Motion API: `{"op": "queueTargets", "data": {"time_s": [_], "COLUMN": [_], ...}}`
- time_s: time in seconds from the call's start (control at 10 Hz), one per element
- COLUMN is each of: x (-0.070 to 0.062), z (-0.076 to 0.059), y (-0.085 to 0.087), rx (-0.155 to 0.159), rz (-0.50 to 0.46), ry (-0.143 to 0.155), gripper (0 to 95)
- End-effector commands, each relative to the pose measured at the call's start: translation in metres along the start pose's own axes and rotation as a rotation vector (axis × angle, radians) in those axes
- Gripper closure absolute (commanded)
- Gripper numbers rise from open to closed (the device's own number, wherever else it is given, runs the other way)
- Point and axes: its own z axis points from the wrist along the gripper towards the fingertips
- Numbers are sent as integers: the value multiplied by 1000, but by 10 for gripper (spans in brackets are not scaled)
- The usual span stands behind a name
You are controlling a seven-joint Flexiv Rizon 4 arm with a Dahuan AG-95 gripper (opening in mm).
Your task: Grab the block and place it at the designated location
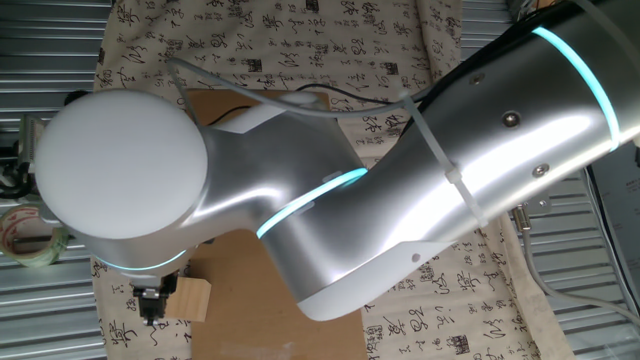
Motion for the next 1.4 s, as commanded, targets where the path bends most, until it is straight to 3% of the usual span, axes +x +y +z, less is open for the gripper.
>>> {"op": "queueTargets", "data": {"time_s": [0.1, 1.4], "x": [-1, 15], "z": [0, 5], "y": [1, 23], "rx": [1, 4], "rz": [8, 49], "ry": [1, -18], "gripper": [0, 0]}}
